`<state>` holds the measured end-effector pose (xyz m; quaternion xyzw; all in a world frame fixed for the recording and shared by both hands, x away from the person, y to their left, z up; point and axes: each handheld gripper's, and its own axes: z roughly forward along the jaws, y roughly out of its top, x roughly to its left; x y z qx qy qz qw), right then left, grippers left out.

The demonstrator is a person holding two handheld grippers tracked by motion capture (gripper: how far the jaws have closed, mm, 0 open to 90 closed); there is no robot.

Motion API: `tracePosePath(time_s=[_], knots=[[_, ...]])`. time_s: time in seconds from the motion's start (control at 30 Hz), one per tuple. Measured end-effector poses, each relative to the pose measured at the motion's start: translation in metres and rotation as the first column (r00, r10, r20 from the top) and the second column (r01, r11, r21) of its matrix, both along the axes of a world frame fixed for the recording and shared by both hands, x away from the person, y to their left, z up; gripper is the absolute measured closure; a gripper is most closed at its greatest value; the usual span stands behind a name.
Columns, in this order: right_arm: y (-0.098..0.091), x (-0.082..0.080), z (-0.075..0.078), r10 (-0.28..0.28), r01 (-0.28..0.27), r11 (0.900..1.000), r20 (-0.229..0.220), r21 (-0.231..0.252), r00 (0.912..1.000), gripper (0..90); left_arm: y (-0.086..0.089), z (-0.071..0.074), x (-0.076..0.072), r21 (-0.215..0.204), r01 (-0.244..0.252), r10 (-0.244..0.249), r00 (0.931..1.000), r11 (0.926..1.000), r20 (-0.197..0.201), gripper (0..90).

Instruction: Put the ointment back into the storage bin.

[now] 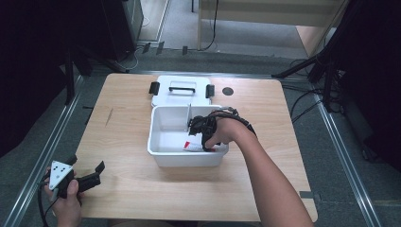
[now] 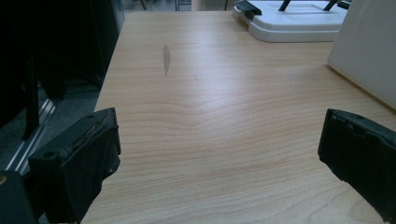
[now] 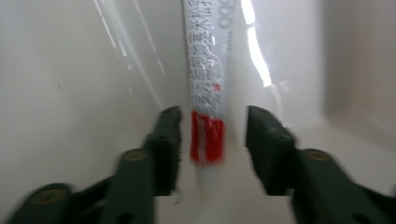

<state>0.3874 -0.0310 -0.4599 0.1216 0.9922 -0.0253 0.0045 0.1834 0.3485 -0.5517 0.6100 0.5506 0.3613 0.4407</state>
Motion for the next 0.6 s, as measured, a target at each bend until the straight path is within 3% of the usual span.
tracePosePath(time_s=[0.1,0.3,0.6], knots=[[0.000,0.000,0.005,-0.017,0.017,0.9996,0.012,0.020,0.9998,47.4,0.000,0.000,0.000,0.002,0.001,-0.001,1.0000,1.0000,0.000,0.0],[-0.005,0.004,0.016,-0.036,0.035,0.9963,0.004,0.078,0.9994,67.3,0.000,0.000,0.000,0.002,0.001,-0.001,1.0000,1.0000,0.000,0.0],[-0.014,0.004,0.038,-0.073,0.070,0.9878,0.017,0.139,0.9972,64.2,0.000,0.000,0.000,0.006,0.002,-0.002,1.0000,1.0000,-0.002,0.0]])
